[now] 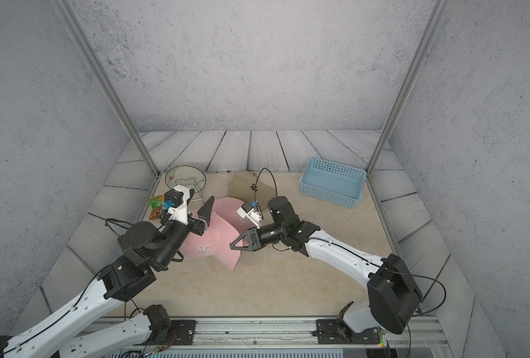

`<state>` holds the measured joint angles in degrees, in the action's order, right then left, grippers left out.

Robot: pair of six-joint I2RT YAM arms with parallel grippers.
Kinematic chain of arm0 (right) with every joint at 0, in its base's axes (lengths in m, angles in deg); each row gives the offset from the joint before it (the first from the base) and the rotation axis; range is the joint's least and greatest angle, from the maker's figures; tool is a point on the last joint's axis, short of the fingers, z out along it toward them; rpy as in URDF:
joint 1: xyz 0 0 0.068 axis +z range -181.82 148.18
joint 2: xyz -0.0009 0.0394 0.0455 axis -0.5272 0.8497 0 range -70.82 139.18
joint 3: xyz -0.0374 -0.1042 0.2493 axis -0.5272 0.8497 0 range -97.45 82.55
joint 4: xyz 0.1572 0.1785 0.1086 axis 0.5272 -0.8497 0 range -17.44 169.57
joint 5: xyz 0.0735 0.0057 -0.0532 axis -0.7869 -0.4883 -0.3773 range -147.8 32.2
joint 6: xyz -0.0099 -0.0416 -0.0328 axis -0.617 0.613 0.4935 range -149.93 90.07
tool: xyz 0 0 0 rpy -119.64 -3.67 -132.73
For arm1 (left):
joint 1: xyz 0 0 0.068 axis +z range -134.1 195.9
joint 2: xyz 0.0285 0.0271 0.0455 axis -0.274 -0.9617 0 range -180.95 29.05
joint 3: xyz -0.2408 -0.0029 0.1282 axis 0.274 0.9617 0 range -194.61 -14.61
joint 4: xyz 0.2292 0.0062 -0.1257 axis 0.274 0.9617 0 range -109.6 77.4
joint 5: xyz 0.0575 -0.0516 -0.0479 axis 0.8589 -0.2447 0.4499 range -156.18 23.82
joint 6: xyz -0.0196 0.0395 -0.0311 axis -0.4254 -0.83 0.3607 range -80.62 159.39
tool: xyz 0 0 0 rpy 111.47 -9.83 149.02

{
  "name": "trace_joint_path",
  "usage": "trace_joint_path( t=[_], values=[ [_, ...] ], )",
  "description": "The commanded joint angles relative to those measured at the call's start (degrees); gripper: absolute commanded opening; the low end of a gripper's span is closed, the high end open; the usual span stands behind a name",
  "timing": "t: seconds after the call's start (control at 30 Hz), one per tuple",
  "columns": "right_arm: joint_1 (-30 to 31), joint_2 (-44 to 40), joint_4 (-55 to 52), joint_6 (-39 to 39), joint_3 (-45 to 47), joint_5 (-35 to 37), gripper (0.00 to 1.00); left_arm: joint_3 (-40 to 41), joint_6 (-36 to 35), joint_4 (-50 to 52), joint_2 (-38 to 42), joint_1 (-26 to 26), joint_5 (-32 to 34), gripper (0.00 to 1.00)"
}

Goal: Turn the baseball cap inside out
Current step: Place the baseball cap at the center of the board.

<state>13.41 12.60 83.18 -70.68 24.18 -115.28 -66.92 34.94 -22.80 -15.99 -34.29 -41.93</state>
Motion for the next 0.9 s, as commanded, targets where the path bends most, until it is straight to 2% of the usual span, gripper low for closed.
trace_joint_path(
  t=[0.0, 0.2, 0.43, 0.8, 0.87],
  values=[
    [2.0, 2.78, 7.18, -2.79, 1.25, 0.62, 0.0, 0.5, 1.4, -0.33, 0.39, 0.53, 0.41, 0.65],
    [4.19, 7.58, 16.82, -8.09, 3.87, 1.73, 0.0, 0.81, 1.99, -0.18, -0.01, 0.88, 0.27, 0.65],
    [6.85, 10.32, 20.92, -10.76, 6.63, 4.36, 0.0, 0.77, 2.23, 0.0, -0.36, 1.19, 0.36, 0.64],
    [7.15, 18.62, 47.98, -25.68, 15.96, 6.77, 0.03, 0.9, 2.52, 0.01, -1.44, 1.5, 0.46, 0.64],
    [7.15, 18.82, 45.01, -23.83, 16.3, 8.1, 0.06, 0.88, 2.51, -0.04, -1.53, 1.5, 0.45, 0.65]
  ],
)
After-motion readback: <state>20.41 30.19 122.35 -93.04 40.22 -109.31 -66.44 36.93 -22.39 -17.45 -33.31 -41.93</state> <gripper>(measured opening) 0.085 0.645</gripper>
